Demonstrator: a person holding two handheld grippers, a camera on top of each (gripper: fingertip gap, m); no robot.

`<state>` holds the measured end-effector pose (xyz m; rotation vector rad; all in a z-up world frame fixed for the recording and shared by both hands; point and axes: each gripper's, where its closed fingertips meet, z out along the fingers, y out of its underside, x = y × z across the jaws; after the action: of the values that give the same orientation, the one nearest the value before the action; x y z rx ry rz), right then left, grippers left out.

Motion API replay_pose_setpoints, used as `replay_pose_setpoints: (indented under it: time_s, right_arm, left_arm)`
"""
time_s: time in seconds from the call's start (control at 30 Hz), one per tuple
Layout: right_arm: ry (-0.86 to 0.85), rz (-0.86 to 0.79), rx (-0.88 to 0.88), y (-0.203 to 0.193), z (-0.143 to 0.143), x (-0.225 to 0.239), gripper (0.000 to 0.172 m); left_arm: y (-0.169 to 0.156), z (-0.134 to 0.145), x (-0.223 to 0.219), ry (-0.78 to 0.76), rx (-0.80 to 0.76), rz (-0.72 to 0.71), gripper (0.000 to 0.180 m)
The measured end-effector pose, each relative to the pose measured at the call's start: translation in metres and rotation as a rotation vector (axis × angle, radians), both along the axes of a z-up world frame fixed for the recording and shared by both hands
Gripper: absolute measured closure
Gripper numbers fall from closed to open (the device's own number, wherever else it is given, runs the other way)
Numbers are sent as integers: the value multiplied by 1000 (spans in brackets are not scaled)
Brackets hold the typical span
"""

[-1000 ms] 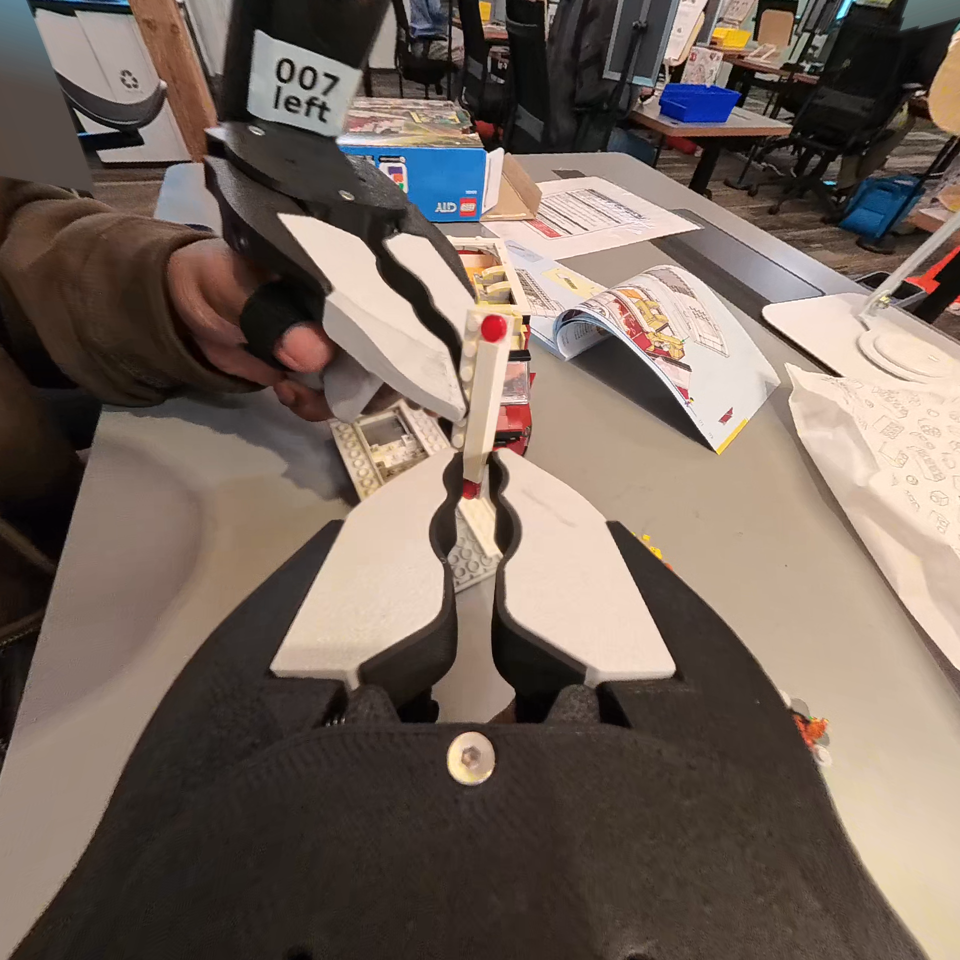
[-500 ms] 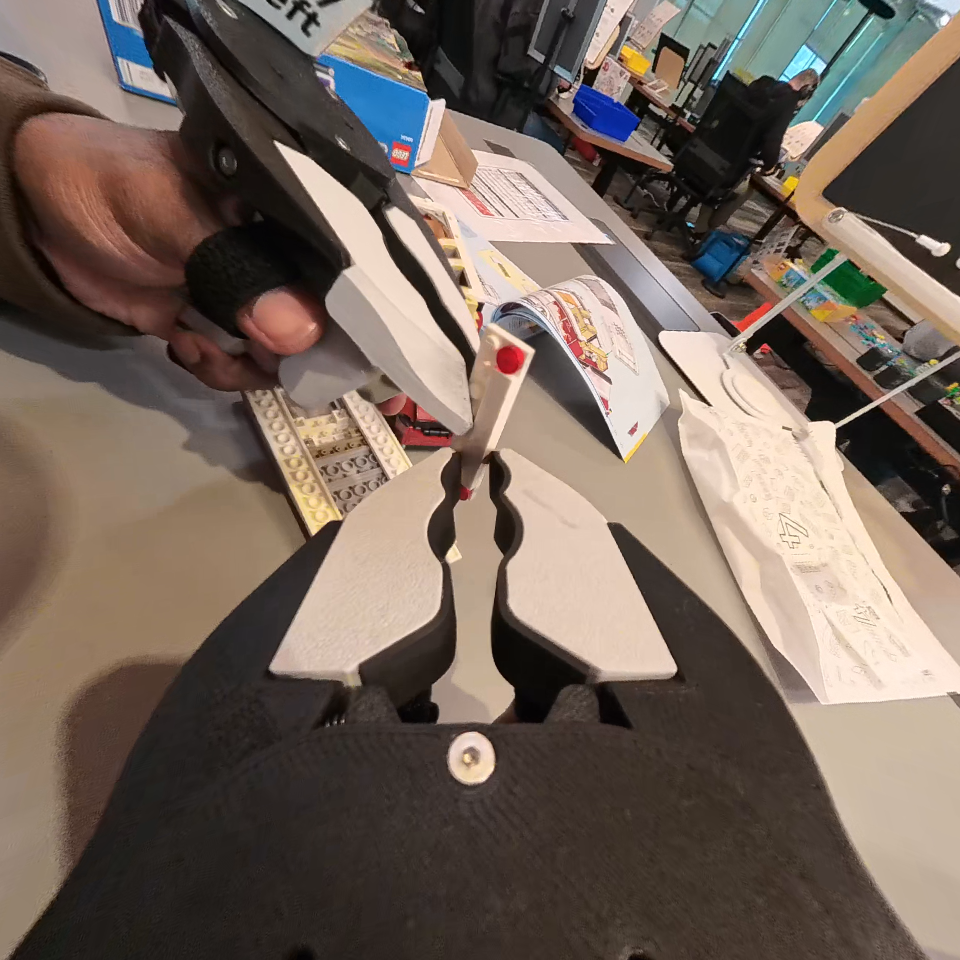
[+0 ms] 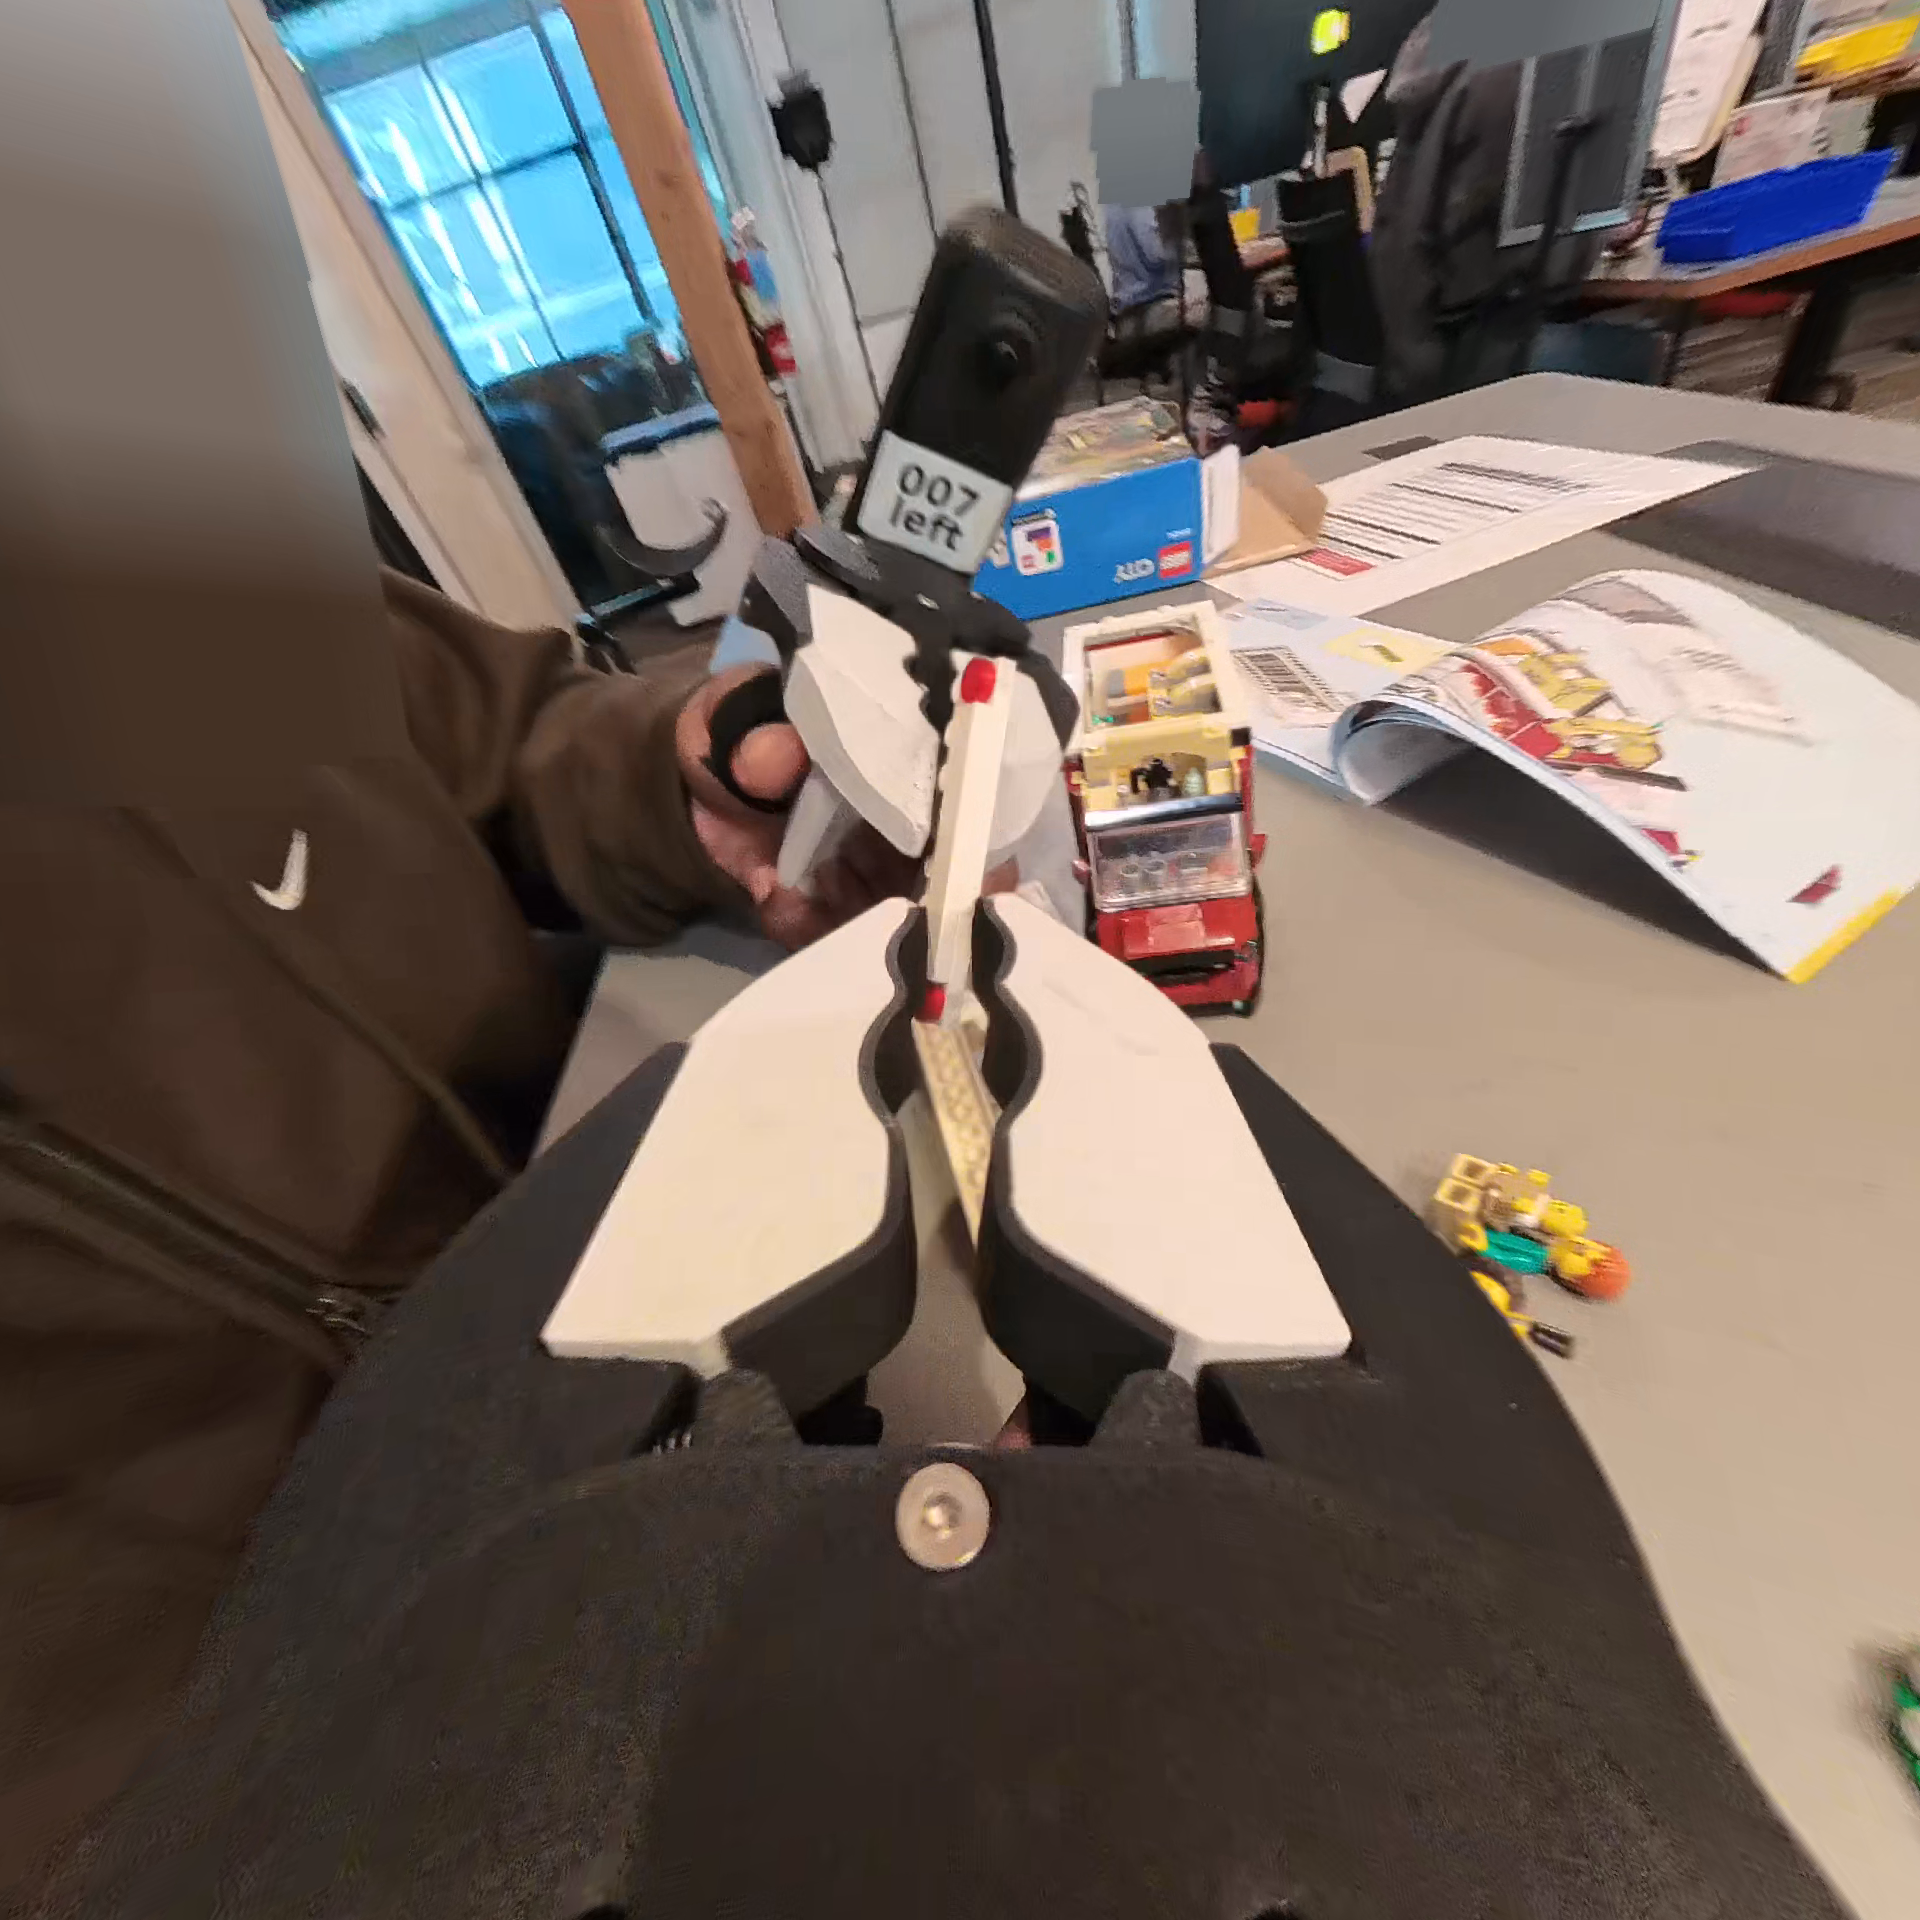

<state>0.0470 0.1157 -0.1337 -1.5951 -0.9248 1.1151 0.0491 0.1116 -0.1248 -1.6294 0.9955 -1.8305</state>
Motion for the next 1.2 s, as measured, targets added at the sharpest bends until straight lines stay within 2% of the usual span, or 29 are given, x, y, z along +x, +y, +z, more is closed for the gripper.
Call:
replay_pose_setpoints:
  time_s: [0.1,0.17,0.33,0.4,0.5,0.63,0.93,1.2]
  right_arm:
    - [22,-2,-13,1,1,0,164]
    - [-54,-68,75,6,-3,-1,163]
    - [-343,-300,466,18,-9,1,164]
    - [-329,-339,546,16,1,0,169]
    - [-237,-366,514,15,17,6,166]
    - [-237,-363,435,20,11,8,161]
    - [-296,-343,406,20,-3,1,161]
    - [-339,-339,457,20,-5,1,163]
  left_arm:
    - [2,0,0,-21,-73,-9,175]
    - [7,-4,0,-2,-65,23,175]
    - [19,-17,0,137,144,167,176]
    - [23,-27,1,225,277,221,176]
    - [25,-34,2,310,451,275,176]
    - [22,-34,5,341,576,306,176]
    - [18,-35,7,372,701,331,176]
    - [19,-36,6,416,827,359,176]
